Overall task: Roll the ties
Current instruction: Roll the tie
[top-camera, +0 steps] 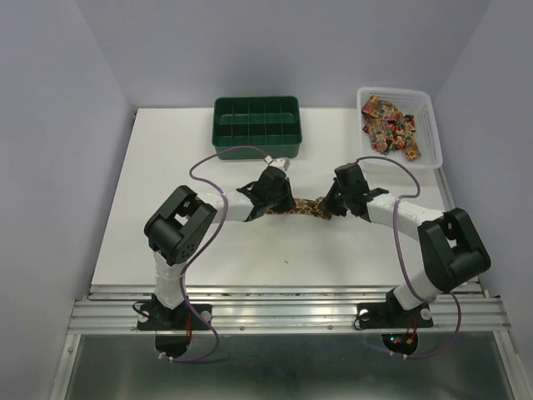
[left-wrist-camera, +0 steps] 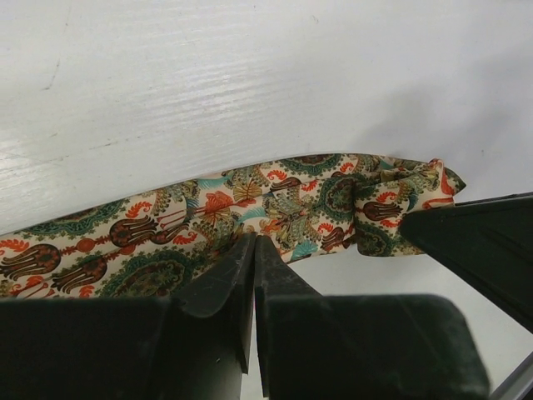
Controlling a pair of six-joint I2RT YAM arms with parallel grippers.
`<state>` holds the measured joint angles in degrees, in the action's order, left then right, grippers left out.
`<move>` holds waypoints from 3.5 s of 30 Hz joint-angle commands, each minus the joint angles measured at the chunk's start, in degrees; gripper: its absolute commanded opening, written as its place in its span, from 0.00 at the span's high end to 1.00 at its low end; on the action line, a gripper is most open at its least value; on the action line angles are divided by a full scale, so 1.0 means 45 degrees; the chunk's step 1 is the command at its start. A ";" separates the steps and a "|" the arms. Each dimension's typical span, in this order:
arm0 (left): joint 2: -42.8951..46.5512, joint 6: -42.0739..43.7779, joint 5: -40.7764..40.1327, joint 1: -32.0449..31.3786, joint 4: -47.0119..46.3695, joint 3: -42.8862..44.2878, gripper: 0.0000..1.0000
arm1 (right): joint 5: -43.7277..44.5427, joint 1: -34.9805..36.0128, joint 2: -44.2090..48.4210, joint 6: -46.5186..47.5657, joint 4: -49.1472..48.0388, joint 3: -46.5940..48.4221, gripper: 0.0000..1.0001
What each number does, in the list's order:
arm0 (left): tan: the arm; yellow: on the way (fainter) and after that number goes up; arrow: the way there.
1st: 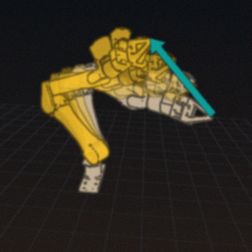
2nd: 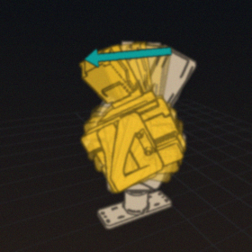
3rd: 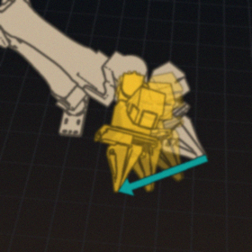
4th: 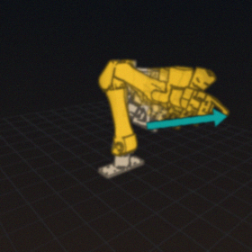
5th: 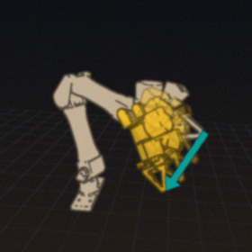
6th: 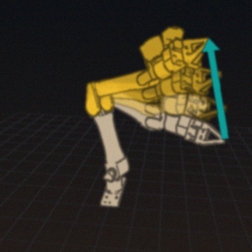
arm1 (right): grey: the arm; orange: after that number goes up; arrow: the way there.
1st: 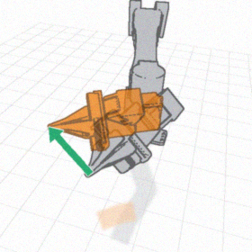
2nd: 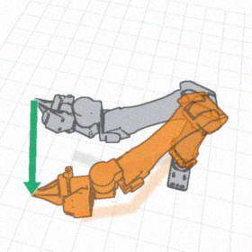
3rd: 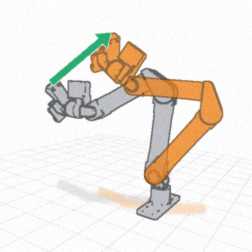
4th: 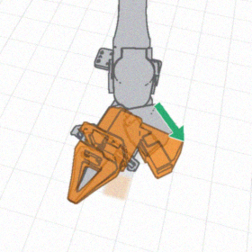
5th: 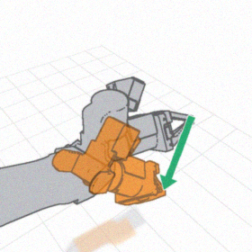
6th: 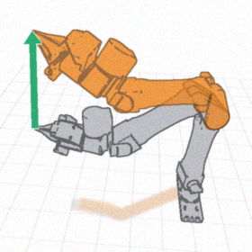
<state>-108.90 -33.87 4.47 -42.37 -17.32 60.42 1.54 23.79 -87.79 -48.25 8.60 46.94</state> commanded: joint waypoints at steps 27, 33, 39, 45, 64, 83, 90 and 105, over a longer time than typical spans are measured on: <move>0.0626 0.0280 0.0100 -0.0018 -0.0252 -0.0420 0.88 | 0.1513 0.1295 -0.1214 -0.0820 0.0276 0.1522 0.48; 0.1055 0.0105 0.0626 -0.0018 -0.0973 -0.0925 0.74 | 0.1474 0.1295 -0.0961 -0.1425 -0.0056 0.1347 0.40; 0.1759 -0.0110 0.0959 -0.0038 -0.2068 -0.1571 0.71 | 0.1318 0.1295 -0.0863 -0.2441 -0.0290 0.1308 0.29; 0.1915 -0.0364 0.1740 -0.0154 -0.3356 -0.2118 0.65 | 0.1396 0.1295 -0.0824 -0.3533 -0.0310 0.1347 0.18; 0.0472 -0.0462 0.0960 -0.0663 -0.3378 -0.0832 0.48 | 0.1084 0.1314 -0.0550 -0.5059 -0.1013 0.0898 0.12; -0.0487 -0.1106 -0.0407 -0.0780 -0.2439 -0.0009 0.60 | -0.0147 0.1276 -0.0862 -0.5235 -0.2123 0.0547 0.12; -0.0780 -0.1263 -0.0192 -0.0780 -0.2576 0.0049 0.62 | 0.0028 0.1276 -0.0902 -0.5391 -0.2126 0.0468 0.12; -0.0839 -0.0990 -0.0310 -0.0799 -0.2303 0.0049 0.63 | 0.2252 0.0261 0.1500 -0.2269 0.0176 0.0488 0.13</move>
<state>-112.33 -39.48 3.57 -45.43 -27.40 58.89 6.07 26.83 -84.29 -65.30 5.82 50.39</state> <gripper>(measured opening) 0.374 0.873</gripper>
